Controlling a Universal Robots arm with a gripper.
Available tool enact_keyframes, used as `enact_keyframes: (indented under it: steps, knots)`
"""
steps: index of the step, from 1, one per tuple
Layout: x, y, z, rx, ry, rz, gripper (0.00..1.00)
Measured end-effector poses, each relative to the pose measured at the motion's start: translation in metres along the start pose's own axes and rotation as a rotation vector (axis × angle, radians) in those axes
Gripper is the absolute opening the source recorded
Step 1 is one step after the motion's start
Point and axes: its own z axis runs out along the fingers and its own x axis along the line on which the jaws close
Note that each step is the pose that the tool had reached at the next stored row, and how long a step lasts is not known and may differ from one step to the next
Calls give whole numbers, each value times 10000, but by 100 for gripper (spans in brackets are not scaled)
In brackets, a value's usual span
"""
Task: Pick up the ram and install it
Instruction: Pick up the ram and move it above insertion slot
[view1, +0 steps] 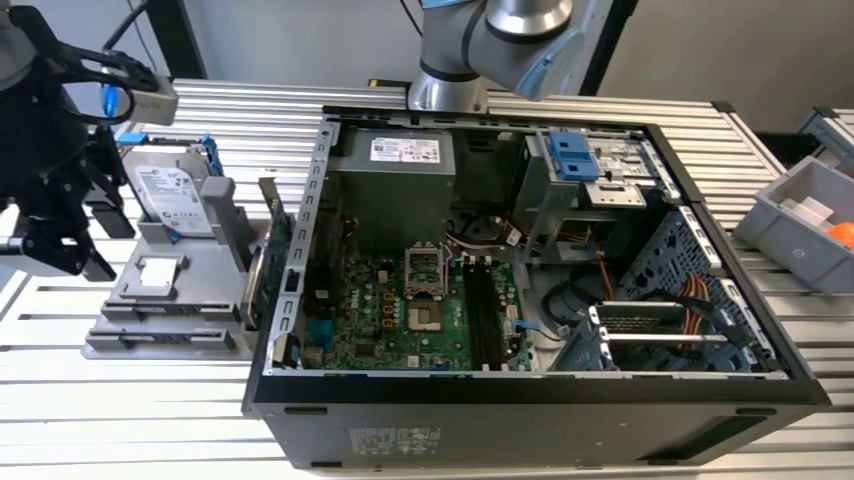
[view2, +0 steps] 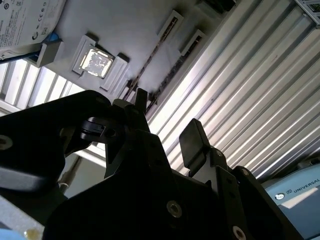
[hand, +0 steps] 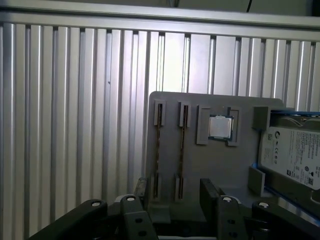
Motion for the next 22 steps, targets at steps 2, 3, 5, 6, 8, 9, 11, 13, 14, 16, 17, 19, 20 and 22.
enact_keyframes:
  steps: [2,3,5,6,8,9,11,13,14,16,17,19,20,22]
  knots:
    - [0,0,9,2,-2,-1,100]
    - [0,0,14,1,-1,0,100]
    - [1,0,24,1,-1,0,100]
    - [1,0,32,2,-1,0,100]
    - [1,0,48,2,-1,0,100]
    - [2,-1,56,1,-1,-1,100]
    - [2,-1,71,1,0,0,100]
    - [2,-1,82,1,0,0,100]
    - [3,-1,86,1,0,0,100]
    - [3,-1,95,1,3,0,100]
    - [3,-1,103,2,2,0,100]
    - [4,-1,118,2,3,0,100]
    - [4,-1,127,1,4,0,100]
    - [4,-1,144,2,3,0,100]
